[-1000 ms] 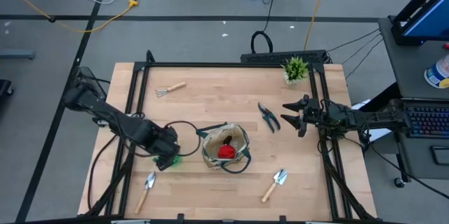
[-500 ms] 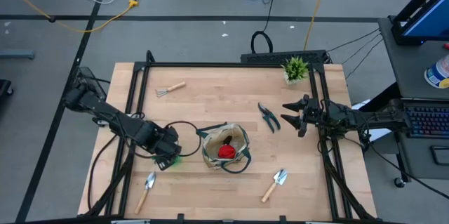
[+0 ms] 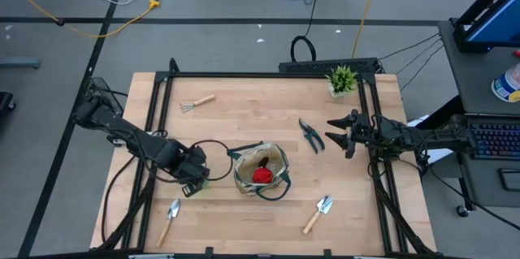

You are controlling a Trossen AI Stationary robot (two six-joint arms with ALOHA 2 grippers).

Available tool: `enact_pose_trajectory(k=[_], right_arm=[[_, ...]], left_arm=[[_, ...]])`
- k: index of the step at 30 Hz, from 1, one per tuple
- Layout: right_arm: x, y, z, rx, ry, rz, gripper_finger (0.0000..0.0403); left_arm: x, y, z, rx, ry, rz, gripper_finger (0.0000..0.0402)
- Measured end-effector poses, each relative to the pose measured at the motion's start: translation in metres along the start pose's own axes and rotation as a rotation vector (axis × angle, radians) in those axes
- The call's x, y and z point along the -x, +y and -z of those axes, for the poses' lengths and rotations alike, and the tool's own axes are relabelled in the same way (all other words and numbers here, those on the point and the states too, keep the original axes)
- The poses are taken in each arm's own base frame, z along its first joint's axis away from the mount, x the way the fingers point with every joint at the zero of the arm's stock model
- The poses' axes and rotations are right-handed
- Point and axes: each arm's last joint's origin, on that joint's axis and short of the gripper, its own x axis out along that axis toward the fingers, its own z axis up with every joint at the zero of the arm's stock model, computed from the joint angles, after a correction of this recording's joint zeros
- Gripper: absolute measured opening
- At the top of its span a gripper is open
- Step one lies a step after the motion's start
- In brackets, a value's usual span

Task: Pick & Place Garden tools in Gardening bag
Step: Put the green spray bottle into the gardening bag

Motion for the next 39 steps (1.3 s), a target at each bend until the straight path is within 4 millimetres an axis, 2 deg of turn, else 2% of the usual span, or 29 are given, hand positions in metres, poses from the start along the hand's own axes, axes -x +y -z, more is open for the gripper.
enact_pose_trajectory(k=[6,10,14,24,30,35,39], right_arm=[[0.0,0.0,0.0,0.0,0.0,0.0,0.0249],[0.0,0.0,0.0,0.0,0.0,0.0,0.0249],[0.0,0.0,0.0,0.0,0.0,0.0,0.0249],[0.0,0.0,0.0,0.0,0.0,0.0,0.0249],[0.0,0.0,0.0,0.0,0.0,0.0,0.0249],[0.0,0.0,0.0,0.0,0.0,0.0,0.0249],[0.0,0.0,0.0,0.0,0.0,0.0,0.0249]], left_arm=[[0.003,0.003,-0.003,0.019,0.038,0.038,0.0064],[0.009,0.004,-0.007,0.003,0.036,0.062,0.0054],[0.027,0.003,-0.012,-0.025,0.007,0.101,0.0054],[0.092,0.012,-0.013,-0.014,-0.07,0.177,0.0056],[0.127,0.015,-0.014,-0.004,-0.223,0.246,0.0056],[0.145,0.011,-0.019,-0.013,-0.379,0.319,0.0056],[0.152,0.006,-0.025,-0.022,-0.481,0.371,0.0056]])
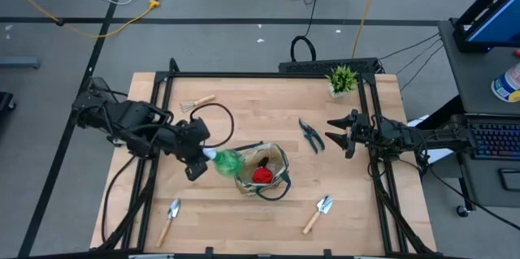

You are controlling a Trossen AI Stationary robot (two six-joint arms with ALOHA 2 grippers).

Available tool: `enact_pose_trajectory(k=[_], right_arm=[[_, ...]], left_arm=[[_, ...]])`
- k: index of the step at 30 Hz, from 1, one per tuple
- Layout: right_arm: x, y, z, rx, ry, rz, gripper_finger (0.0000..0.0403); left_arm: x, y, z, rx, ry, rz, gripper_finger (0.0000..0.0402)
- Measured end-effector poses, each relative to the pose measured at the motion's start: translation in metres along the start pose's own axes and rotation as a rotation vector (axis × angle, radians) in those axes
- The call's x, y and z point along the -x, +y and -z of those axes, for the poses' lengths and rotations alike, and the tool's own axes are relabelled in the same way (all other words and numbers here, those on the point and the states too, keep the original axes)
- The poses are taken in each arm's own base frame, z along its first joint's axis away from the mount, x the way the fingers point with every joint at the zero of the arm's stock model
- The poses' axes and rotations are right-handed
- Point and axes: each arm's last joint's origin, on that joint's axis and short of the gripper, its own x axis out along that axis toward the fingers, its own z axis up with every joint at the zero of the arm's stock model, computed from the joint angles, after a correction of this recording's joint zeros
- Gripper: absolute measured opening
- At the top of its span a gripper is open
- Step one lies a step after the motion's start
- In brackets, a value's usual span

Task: Pick & Place Garden tools in Gardening bag
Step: Put the green spray bottle into the gardening bag

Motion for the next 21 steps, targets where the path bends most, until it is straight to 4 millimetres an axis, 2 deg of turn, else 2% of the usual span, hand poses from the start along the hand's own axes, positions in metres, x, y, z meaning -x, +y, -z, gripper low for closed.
enact_pose_trajectory(k=[11,15,21], right_arm=[[0.0,0.0,0.0,0.0,0.0,0.0,0.0249],[0.0,0.0,0.0,0.0,0.0,0.0,0.0249],[0.0,0.0,0.0,0.0,0.001,0.0,0.0249]], left_arm=[[-0.002,-0.001,-0.032,-0.065,-0.249,0.034,0.0056],[-0.015,-0.002,-0.044,-0.102,-0.272,0.01,0.0056],[-0.048,-0.006,-0.057,-0.188,-0.216,-0.041,0.0056]])
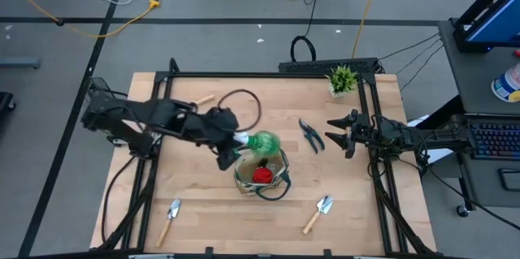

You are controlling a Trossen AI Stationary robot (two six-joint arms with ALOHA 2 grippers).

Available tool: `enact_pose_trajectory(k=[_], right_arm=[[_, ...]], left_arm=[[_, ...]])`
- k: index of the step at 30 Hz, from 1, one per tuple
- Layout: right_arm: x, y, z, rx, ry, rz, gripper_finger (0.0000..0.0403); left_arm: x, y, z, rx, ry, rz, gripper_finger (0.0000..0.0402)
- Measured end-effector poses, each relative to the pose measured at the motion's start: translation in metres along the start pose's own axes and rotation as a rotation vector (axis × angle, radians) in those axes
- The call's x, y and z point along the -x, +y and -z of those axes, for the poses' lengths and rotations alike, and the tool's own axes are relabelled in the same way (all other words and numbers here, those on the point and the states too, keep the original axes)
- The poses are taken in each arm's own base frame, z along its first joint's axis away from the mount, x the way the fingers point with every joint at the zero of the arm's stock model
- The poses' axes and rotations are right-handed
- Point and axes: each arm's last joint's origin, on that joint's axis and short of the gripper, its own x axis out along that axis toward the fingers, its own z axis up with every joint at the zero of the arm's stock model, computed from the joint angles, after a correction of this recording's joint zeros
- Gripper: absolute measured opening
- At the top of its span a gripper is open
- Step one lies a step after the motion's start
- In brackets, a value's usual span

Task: Pick & Place Garden tools in Gardening bag
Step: Put the green spray bottle into the gardening bag

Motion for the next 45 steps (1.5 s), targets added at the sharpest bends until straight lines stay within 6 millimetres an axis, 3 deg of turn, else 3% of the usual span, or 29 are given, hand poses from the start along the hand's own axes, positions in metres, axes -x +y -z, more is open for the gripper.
enact_pose_trajectory(k=[10,23,45], right_arm=[[0.0,0.0,0.001,0.002,0.007,0.002,0.0249],[0.0,0.0,0.001,0.002,0.008,0.002,0.0249],[0.0,0.0,0.001,0.002,0.008,0.002,0.0249]], left_arm=[[-0.043,-0.003,0.0,-0.039,0.142,0.023,0.0056],[-0.064,-0.003,0.008,-0.059,0.264,0.002,0.0056],[-0.079,0.006,-0.003,-0.128,0.235,0.017,0.0056]])
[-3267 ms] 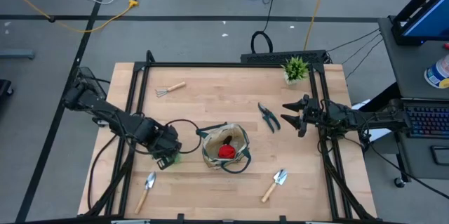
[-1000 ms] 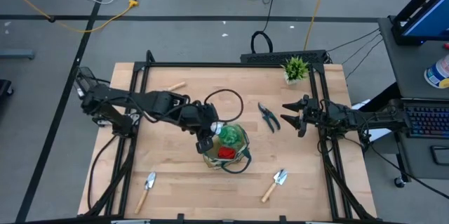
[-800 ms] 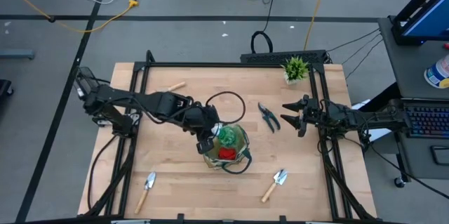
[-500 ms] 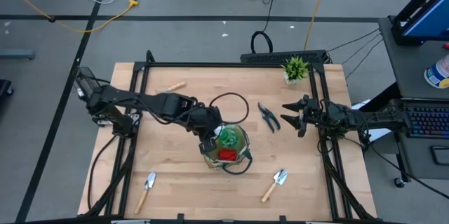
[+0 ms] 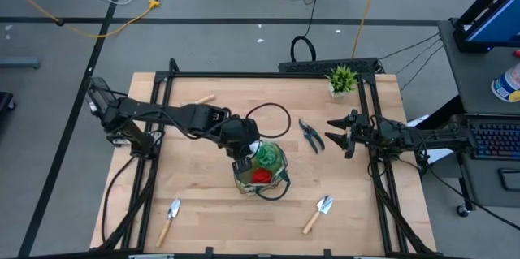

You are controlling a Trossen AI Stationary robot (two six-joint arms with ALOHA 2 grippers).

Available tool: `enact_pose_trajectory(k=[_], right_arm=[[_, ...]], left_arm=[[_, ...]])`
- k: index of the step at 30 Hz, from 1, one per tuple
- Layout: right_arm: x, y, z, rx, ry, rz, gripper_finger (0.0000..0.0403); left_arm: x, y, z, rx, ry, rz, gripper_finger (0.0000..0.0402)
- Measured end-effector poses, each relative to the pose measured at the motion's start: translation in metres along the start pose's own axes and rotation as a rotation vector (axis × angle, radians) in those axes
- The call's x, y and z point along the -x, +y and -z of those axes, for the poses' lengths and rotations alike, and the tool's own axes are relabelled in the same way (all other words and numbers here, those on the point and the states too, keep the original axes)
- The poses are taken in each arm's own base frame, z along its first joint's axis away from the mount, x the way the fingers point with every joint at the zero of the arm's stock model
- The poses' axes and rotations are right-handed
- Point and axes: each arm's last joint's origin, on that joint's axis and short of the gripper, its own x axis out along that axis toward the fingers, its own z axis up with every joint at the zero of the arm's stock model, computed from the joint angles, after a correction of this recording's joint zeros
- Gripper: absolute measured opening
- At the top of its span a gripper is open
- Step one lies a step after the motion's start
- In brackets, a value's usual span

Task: Pick & Place Garden tools in Gardening bag
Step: Put the green spray bottle into the gardening bag

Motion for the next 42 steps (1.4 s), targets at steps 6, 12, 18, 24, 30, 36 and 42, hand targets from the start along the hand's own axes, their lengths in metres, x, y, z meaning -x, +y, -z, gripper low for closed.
enact_pose_trajectory(k=[6,12,18,24,30,36,42], right_arm=[[0.0,0.0,0.0,0.0,0.0,0.0,0.0249],[0.0,0.0,0.0,0.0,0.0,0.0,0.0249],[0.0,0.0,0.0,0.0,0.001,0.0,0.0249],[0.0,0.0,0.0,0.001,0.002,0.001,0.0249],[0.0,0.0,0.0,0.0,0.0,0.0,0.0249],[0.0,0.0,0.0,0.0,0.0,0.0,0.0249],[0.0,0.0,0.0,0.0,0.0,0.0,0.0249]], left_arm=[[-0.025,0.0,0.002,-0.04,0.092,-0.029,0.0056],[-0.036,0.0,-0.001,-0.069,0.104,-0.03,0.0056],[-0.052,0.001,-0.003,-0.091,0.127,-0.02,0.0056],[-0.065,0.001,-0.003,-0.114,0.161,-0.003,0.0056],[-0.065,0.002,-0.004,-0.113,0.159,-0.003,0.0066],[-0.065,0.002,-0.003,-0.113,0.163,-0.004,0.01],[-0.065,0.002,-0.003,-0.113,0.163,-0.004,0.0125]])
